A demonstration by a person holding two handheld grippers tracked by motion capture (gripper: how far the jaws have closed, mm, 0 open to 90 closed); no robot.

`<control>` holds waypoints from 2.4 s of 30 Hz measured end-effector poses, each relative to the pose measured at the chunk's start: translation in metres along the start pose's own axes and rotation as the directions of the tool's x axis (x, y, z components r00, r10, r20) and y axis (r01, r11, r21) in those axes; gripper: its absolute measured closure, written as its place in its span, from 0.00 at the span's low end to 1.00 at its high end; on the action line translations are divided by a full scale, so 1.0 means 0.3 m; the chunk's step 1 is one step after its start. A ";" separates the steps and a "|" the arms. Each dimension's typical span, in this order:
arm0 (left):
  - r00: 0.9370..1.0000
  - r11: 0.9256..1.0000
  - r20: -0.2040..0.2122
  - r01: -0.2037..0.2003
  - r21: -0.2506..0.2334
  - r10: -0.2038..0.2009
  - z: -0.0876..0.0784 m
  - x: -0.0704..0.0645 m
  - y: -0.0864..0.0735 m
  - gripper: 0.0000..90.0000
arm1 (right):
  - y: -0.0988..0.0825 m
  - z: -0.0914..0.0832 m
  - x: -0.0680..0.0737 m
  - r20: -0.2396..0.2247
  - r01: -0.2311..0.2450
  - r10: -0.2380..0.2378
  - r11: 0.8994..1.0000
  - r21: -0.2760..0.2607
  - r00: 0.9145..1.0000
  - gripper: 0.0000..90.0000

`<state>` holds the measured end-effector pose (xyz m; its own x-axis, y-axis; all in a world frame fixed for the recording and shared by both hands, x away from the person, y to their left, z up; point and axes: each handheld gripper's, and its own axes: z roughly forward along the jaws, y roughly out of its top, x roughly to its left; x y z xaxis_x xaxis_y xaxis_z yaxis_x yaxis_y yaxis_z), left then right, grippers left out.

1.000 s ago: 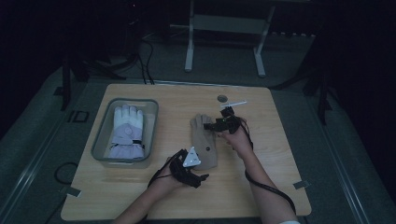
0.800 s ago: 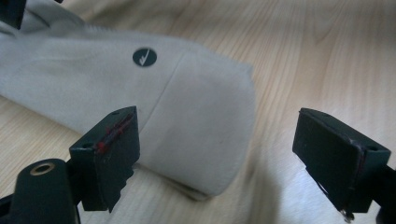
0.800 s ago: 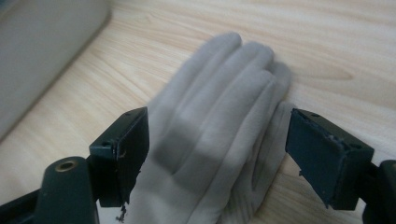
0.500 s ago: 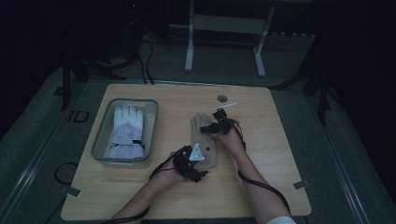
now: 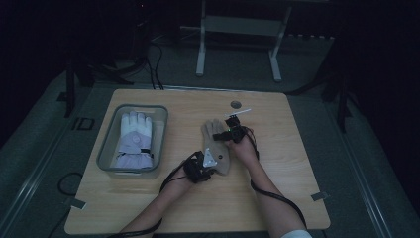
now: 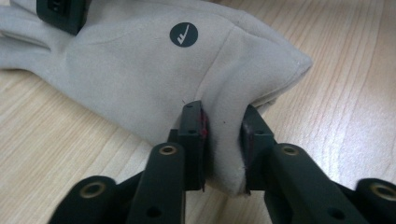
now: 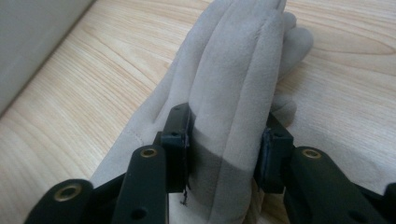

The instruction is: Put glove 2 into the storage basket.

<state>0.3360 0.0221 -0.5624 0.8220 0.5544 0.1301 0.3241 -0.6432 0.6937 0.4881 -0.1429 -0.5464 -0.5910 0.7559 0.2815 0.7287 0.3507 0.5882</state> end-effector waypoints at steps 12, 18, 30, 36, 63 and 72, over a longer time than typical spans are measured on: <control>0.999 0.999 -0.050 0.021 -0.045 -0.023 -0.052 -0.010 0.022 0.88 | 0.040 -0.075 0.034 0.008 0.017 -0.017 0.999 -0.052 1.000 0.72; 0.998 0.998 -0.049 0.027 -0.056 -0.030 -0.081 -0.006 0.032 0.88 | 0.057 -0.110 0.054 0.006 0.028 -0.028 0.997 -0.078 1.000 0.72; 0.997 0.997 -0.059 0.040 -0.067 -0.044 -0.169 0.013 0.043 0.88 | 0.097 -0.154 0.118 0.001 0.041 -0.041 0.993 -0.112 0.999 0.72; 0.997 0.997 -0.069 0.036 -0.063 -0.041 -0.207 0.027 0.046 0.88 | 0.127 -0.170 0.155 -0.013 0.050 -0.052 0.991 -0.124 0.999 0.72; 0.982 0.997 -0.175 0.066 -0.047 -0.073 -0.449 0.158 -0.039 0.88 | 0.320 -0.114 0.414 -0.063 0.129 -0.141 0.978 -0.166 0.988 0.72; 0.970 0.994 -0.216 0.102 -0.041 -0.109 -0.522 0.196 -0.123 0.88 | 0.368 -0.041 0.525 -0.088 0.176 -0.191 0.972 -0.155 0.978 0.72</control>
<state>0.2989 0.1611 -0.4695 0.6610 0.7221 0.2039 0.3870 -0.5608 0.7319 0.4713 0.0080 -0.4277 -0.7475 0.6233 0.2299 0.5508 0.3879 0.7390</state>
